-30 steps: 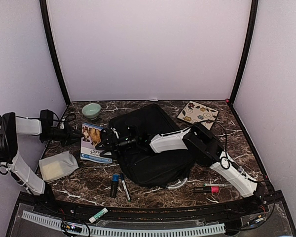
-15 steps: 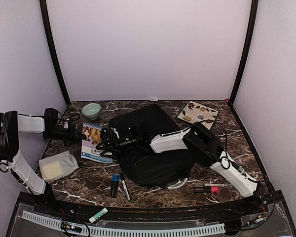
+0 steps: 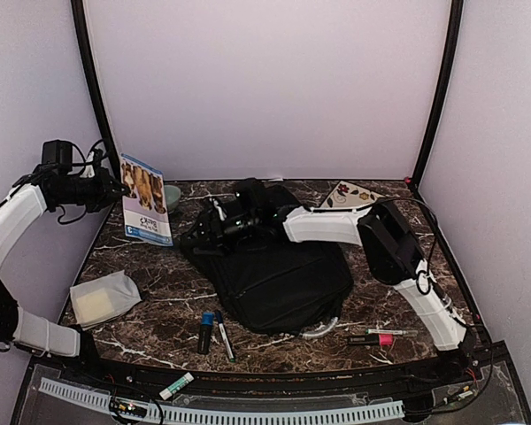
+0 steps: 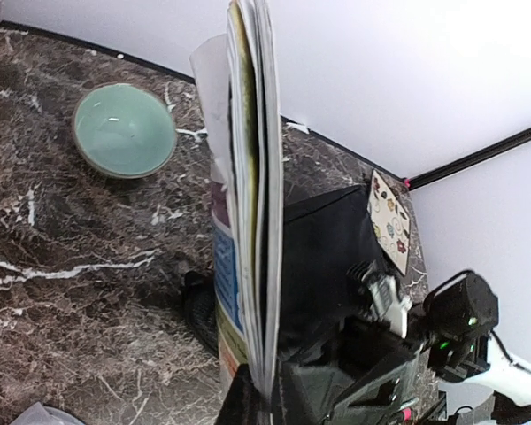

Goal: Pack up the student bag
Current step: Pick up the book at the center of the board, then pass from the left arm to the right

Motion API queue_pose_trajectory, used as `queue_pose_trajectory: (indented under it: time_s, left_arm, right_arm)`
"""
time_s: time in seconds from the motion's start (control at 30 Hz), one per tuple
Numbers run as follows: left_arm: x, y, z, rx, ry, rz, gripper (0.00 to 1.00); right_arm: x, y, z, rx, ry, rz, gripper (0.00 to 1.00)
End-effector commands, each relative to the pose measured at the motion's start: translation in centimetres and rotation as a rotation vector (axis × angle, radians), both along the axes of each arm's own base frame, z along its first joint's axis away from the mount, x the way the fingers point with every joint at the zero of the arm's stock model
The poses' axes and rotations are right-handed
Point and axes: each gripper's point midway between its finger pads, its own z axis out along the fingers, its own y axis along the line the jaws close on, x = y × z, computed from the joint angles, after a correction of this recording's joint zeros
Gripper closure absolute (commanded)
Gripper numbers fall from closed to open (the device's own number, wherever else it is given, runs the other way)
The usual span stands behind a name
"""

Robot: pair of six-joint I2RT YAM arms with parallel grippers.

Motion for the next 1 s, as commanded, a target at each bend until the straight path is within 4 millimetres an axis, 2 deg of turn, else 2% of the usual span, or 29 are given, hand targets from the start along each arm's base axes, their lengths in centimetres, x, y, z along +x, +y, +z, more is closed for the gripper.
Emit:
queue_pose_trajectory:
  time_s: [0.0, 0.1, 0.2, 0.27, 0.43, 0.57, 0.67, 0.77, 0.97]
  left_arm:
    - [-1.3, -3.3, 3.8, -0.055, -0.091, -0.081, 1.0]
    - [-1.4, -6.5, 5.9, -0.097, -0.162, -0.159, 1.0]
    - [-1.5, -10.2, 7.6, -0.138, -0.232, -0.247, 1.0]
    - [-1.6, -13.1, 8.5, -0.176, -0.282, -0.31, 1.0]
    - [-1.6, -19.4, 9.8, -0.247, -0.366, -0.416, 1.0]
    - [-1.8, -23.7, 10.1, -0.299, -0.406, -0.484, 1.0]
    - [-2.2, -26.6, 9.8, -0.329, -0.421, -0.535, 1.0]
    - [-2.5, -28.4, 9.5, -0.367, -0.422, -0.57, 1.0]
    - [-2.5, -29.6, 9.0, -0.451, -0.439, -0.571, 1.0]
  right_arm:
    - [5.8, -5.1, 8.4, 0.003, -0.38, -0.116, 0.2]
    - [7.2, -8.5, 11.5, -0.03, -0.543, -0.159, 0.15]
    - [7.8, -12.0, 12.9, -0.031, -0.6, -0.16, 0.08]
    - [8.3, -14.9, 13.0, -0.051, -0.621, -0.171, 0.01]
    - [9.1, -23.1, 13.8, -0.066, -0.751, -0.297, 0.0]
    - [7.2, -26.7, 12.6, -0.05, -0.693, -0.234, 0.0]
    - [5.3, -28.2, 12.2, -0.002, -0.637, -0.207, 0.05]
    - [4.2, -28.6, 11.7, -0.002, -0.622, -0.197, 0.08]
    - [3.9, -28.2, 11.7, 0.055, -0.553, -0.193, 0.13]
